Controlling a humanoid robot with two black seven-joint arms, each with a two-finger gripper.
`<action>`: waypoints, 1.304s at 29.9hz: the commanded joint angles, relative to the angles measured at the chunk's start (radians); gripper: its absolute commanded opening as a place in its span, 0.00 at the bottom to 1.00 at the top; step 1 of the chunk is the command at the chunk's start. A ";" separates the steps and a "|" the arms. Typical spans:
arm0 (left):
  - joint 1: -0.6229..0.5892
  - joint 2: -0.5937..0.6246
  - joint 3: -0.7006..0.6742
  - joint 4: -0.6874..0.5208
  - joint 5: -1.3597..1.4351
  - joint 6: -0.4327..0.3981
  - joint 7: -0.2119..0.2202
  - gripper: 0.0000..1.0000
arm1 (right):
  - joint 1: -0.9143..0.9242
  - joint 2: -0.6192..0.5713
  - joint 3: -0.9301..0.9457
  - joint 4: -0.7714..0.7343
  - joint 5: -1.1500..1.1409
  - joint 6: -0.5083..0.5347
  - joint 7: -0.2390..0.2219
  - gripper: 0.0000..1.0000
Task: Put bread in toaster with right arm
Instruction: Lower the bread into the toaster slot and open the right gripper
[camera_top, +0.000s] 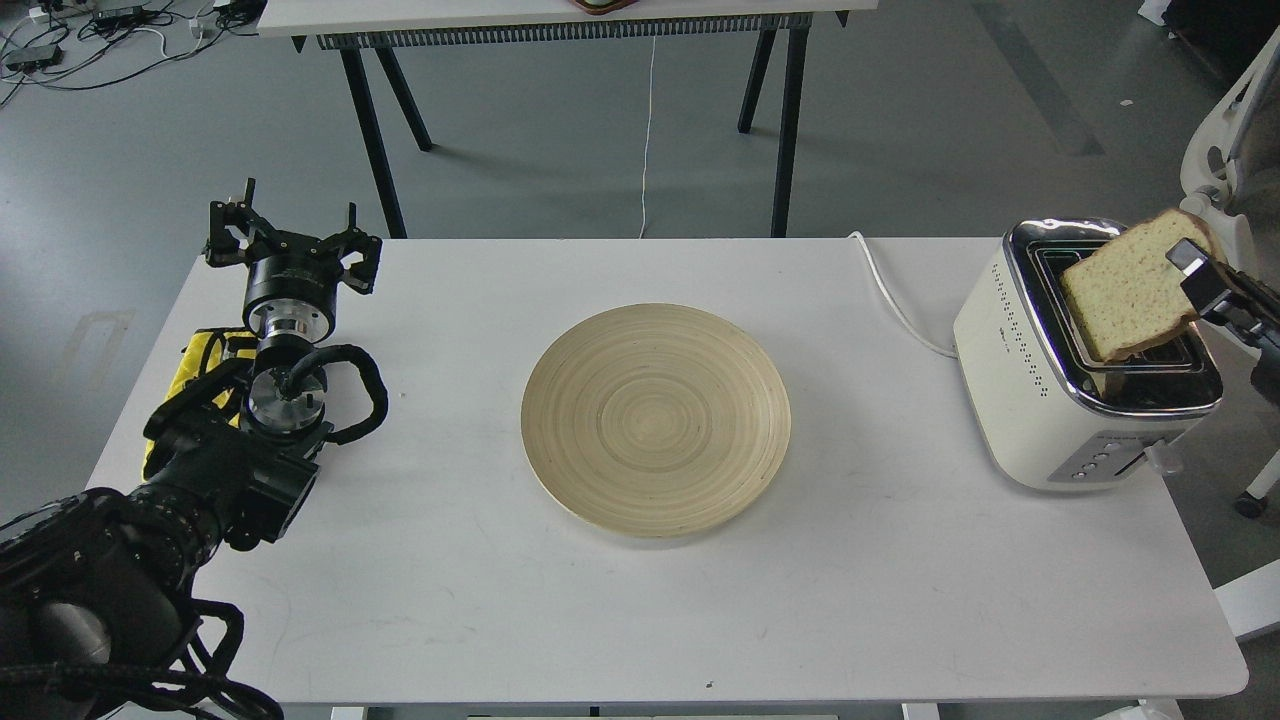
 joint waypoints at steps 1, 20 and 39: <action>0.000 0.000 0.000 0.000 0.000 0.000 0.000 1.00 | 0.000 0.007 0.000 -0.005 0.001 0.000 0.000 0.24; 0.000 0.000 0.000 0.000 0.000 0.000 0.000 1.00 | 0.008 0.037 0.027 0.012 0.015 0.000 0.000 0.88; 0.001 0.000 0.000 0.000 0.000 0.000 0.000 1.00 | 0.017 0.128 0.246 0.283 0.320 0.036 -0.032 0.98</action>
